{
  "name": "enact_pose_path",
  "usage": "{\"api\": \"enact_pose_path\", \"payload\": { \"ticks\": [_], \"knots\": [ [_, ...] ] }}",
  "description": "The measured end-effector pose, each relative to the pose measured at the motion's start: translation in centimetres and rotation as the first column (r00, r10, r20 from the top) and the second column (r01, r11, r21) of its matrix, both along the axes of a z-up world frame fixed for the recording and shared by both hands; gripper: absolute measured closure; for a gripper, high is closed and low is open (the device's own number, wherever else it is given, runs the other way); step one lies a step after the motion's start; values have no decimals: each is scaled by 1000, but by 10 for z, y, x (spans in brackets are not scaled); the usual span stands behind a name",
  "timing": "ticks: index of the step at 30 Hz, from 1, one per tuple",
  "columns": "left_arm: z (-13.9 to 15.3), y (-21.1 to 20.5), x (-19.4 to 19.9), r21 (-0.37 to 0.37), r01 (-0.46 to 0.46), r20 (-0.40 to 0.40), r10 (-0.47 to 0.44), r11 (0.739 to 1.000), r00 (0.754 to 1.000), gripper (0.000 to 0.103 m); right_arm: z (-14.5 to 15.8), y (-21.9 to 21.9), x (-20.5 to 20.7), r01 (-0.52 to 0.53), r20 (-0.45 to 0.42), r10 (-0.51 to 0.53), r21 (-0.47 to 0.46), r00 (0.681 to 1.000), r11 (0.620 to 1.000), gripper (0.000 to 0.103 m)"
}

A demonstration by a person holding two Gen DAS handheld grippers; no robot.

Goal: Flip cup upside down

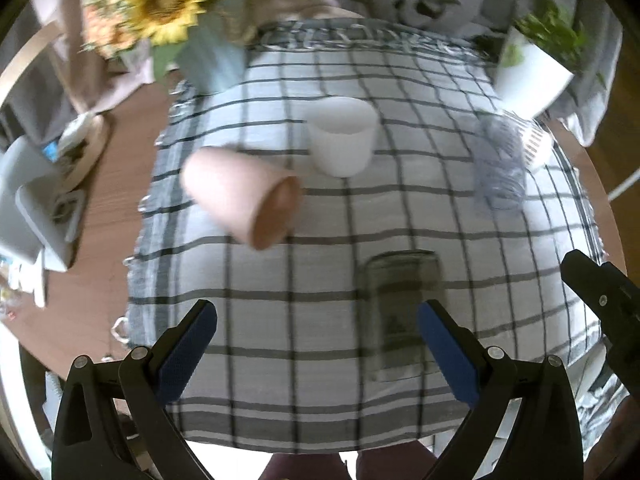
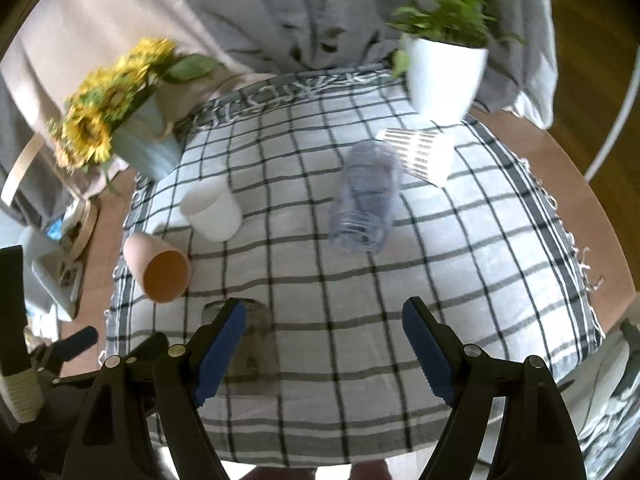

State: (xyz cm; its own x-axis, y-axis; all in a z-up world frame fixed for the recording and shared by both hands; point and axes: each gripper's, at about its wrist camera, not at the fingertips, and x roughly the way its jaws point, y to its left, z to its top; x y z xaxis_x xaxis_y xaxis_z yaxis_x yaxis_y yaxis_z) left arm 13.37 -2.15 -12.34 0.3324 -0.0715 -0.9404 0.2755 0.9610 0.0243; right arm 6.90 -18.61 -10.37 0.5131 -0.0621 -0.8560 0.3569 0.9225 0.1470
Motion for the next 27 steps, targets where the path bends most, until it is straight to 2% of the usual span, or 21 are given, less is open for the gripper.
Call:
{"api": "enact_pose_path", "payload": {
  "ticks": [7, 12, 17, 20, 21, 23, 25, 27],
  "knots": [
    [-16, -26, 17, -21, 16, -80, -18, 1000, 997, 0, -3, -30, -11, 65, 17, -66, 46, 998, 997, 23],
    [-37, -43, 28, -38, 21, -186, -27, 999, 982, 0, -11, -46, -14, 108, 15, -110, 105, 994, 989, 23],
    [-57, -56, 37, -30, 18, -243, -24, 999, 970, 2, -21, -58, -16, 140, -3, -141, 138, 990, 981, 23],
    [-64, -62, 41, -12, 23, -260, -26, 1000, 965, 7, -26, -64, -16, 159, -14, -158, 146, 987, 976, 23],
    [-66, -64, 42, -7, 24, -267, -25, 1000, 963, 12, -28, -66, -16, 167, -20, -166, 146, 986, 975, 23],
    [-70, -66, 44, -7, 20, -281, -21, 1000, 959, 14, -31, -69, -16, 177, -27, -175, 147, 984, 973, 23],
    [-76, -68, 45, -11, 16, -301, -18, 1000, 954, 21, -33, -70, -16, 185, -34, -182, 147, 983, 972, 23],
    [-81, -68, 45, -12, 6, -330, -10, 1000, 944, 32, -36, -72, -16, 192, -47, -187, 146, 981, 971, 23]
  ]
}}
